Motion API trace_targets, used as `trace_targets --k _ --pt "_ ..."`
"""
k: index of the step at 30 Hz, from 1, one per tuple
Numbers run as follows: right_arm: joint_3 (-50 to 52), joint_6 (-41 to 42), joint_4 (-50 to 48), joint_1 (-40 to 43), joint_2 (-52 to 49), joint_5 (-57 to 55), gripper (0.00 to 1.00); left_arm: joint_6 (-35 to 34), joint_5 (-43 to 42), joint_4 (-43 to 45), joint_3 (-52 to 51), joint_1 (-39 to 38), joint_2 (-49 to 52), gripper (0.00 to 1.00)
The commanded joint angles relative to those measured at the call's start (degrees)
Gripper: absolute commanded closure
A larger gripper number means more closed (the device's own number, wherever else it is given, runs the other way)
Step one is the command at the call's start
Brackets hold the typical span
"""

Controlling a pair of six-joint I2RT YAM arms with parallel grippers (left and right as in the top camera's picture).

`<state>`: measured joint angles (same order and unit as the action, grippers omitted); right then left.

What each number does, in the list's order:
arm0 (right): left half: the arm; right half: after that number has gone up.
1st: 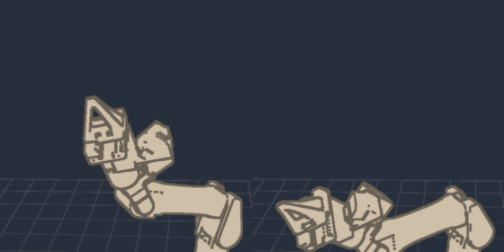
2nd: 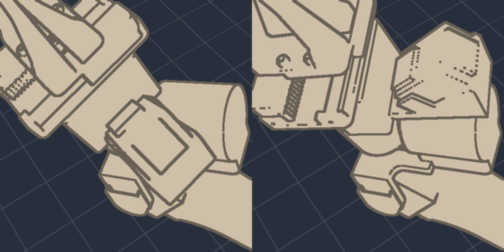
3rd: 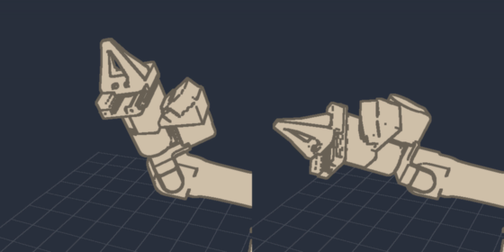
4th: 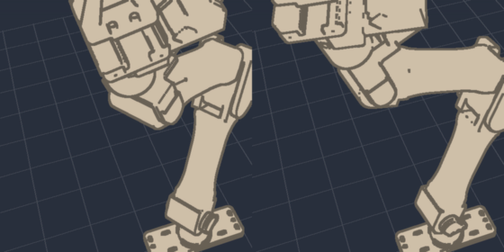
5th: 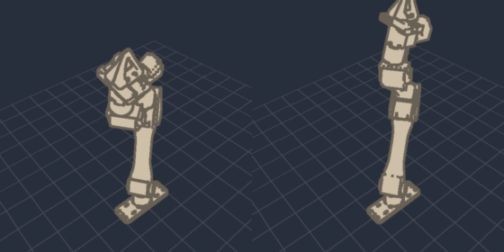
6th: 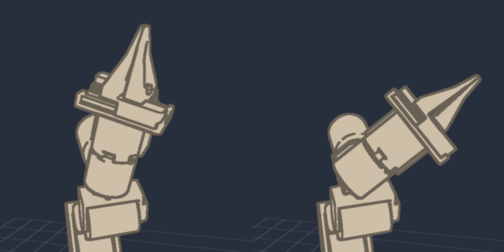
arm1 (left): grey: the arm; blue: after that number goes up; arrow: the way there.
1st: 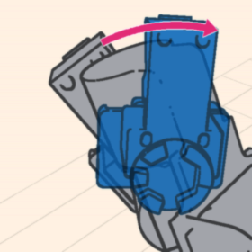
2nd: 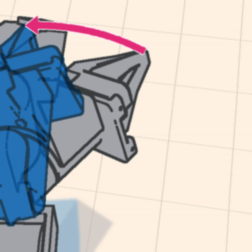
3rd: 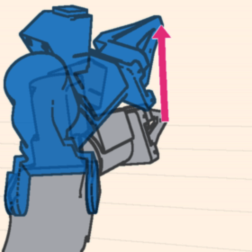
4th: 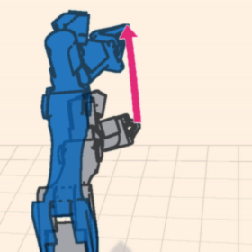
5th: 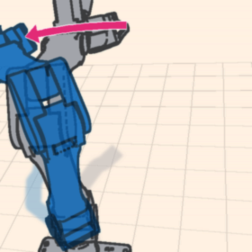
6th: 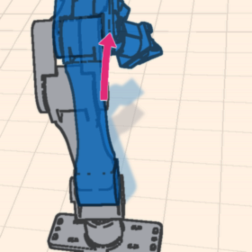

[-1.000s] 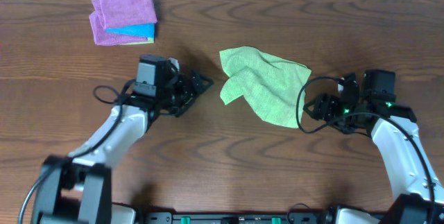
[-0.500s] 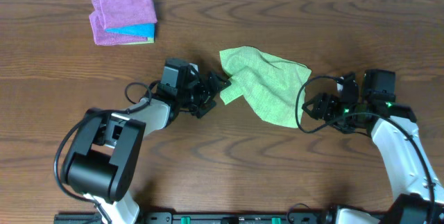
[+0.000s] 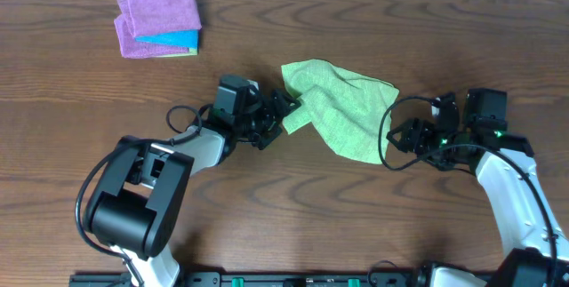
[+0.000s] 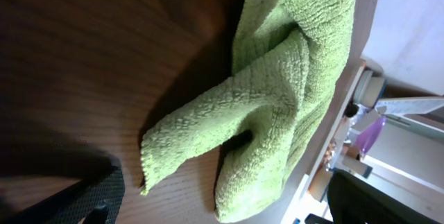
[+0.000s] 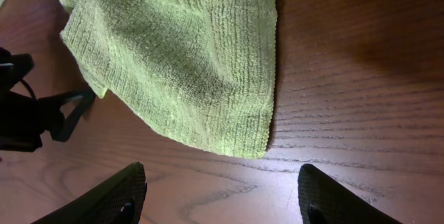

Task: Fold the cloth
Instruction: 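Grasp the left corner of the green cloth with the left gripper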

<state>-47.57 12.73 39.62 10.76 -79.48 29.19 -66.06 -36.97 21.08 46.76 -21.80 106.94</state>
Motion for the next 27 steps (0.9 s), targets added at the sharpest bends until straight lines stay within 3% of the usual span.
trace_targets --k 1,17,27 --pt "0.17 -0.76 -0.11 0.52 -0.02 1.29 0.3 -0.42 4.22 -0.66 0.24 -1.36 1.44 0.05" --pt "0.17 -0.79 -0.07 0.52 -0.02 2.78 0.31 -0.42 7.13 -0.63 0.24 -3.23 3.98 0.0" --pt "0.17 -0.79 0.0 0.5 -0.02 2.78 0.31 0.33 5.18 1.53 0.24 -3.89 6.21 0.3"
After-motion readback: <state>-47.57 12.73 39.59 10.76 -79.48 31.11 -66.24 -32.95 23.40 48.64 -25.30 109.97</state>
